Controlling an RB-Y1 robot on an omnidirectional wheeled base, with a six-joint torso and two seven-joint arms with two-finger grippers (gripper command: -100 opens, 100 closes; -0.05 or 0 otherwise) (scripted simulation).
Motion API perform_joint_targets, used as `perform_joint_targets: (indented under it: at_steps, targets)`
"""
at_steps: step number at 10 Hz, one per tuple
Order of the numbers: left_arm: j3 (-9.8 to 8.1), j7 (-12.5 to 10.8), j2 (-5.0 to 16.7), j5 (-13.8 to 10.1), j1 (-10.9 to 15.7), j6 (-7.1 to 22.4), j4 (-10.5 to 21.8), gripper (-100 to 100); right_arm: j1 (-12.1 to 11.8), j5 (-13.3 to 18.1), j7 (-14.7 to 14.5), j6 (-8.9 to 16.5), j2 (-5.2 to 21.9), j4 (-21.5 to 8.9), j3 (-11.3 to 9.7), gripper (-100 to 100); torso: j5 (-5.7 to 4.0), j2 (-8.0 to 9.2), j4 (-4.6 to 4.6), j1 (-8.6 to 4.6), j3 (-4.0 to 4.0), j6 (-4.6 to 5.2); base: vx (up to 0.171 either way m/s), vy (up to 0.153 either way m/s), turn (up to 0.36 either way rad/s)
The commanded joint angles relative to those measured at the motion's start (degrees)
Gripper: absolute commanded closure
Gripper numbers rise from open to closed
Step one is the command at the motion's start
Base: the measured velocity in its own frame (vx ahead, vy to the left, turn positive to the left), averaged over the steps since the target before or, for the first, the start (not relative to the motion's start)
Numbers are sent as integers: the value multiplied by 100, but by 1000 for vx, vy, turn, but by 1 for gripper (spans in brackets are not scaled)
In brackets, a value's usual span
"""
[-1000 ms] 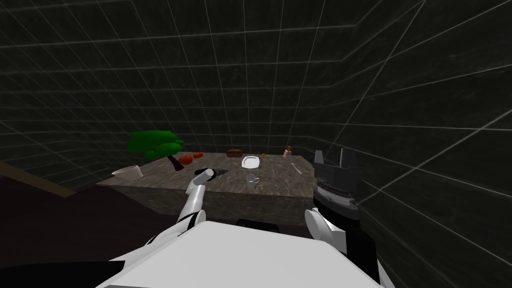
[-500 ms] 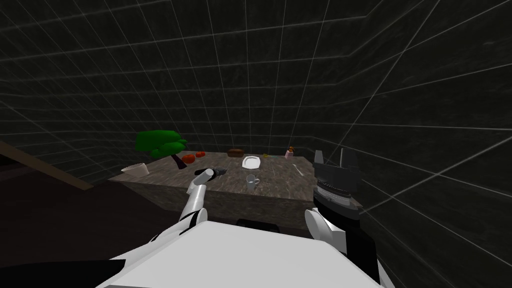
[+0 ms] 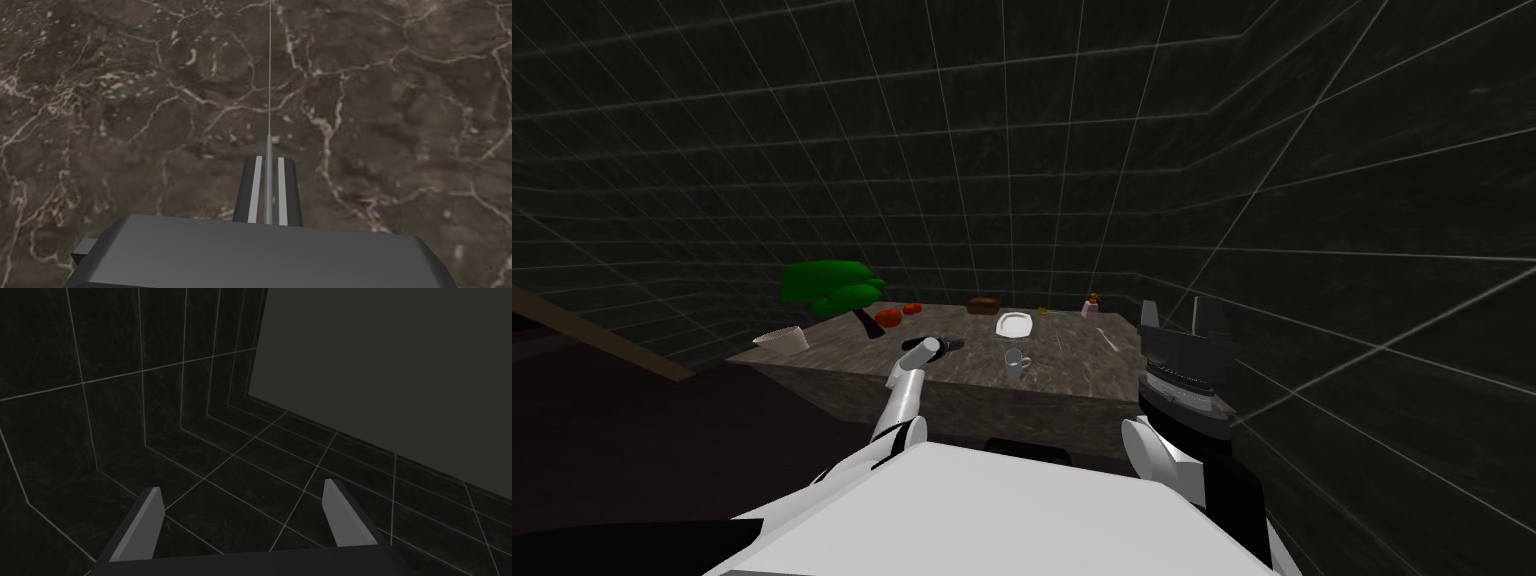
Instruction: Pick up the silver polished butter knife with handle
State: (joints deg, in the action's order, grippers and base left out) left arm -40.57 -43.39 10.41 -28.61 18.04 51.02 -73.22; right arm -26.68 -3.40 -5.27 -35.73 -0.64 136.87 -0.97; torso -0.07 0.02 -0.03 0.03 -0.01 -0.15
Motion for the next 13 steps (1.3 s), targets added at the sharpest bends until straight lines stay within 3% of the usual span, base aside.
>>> perform_joint_targets:
  at_steps: [1,4,5,6,7,10,13]
  targets:
    - [126,-231,59,70,-82,-48,-87,100,0,0,0,0,0,0,0,0,0,0,0,0,0,0,-27,38,-126]
    - [431,-710,179,205,-246,-126,-258,100,0,0,0,0,0,0,0,0,4,12,3,16,7,4,-35,50,-143]
    - [431,-785,179,205,-246,-126,-258,100,0,0,0,0,0,0,0,0,3,10,2,14,6,5,-18,24,-69]
    - [583,-999,239,273,-328,-166,-343,100,0,0,0,0,0,0,0,0,3,7,1,10,4,6,-24,33,-94]
    - [583,-1062,239,273,-328,-166,-343,100,0,0,0,0,0,0,0,0,3,7,1,12,4,9,-18,25,-71]
    - [888,-1559,359,408,-492,-244,-513,100,0,0,0,0,0,0,0,0,3,5,0,10,2,11,-24,33,-94]
    - [1040,-1892,419,476,-574,-283,-598,100,0,0,0,0,0,0,0,0,3,5,0,11,3,15,-20,29,-79]
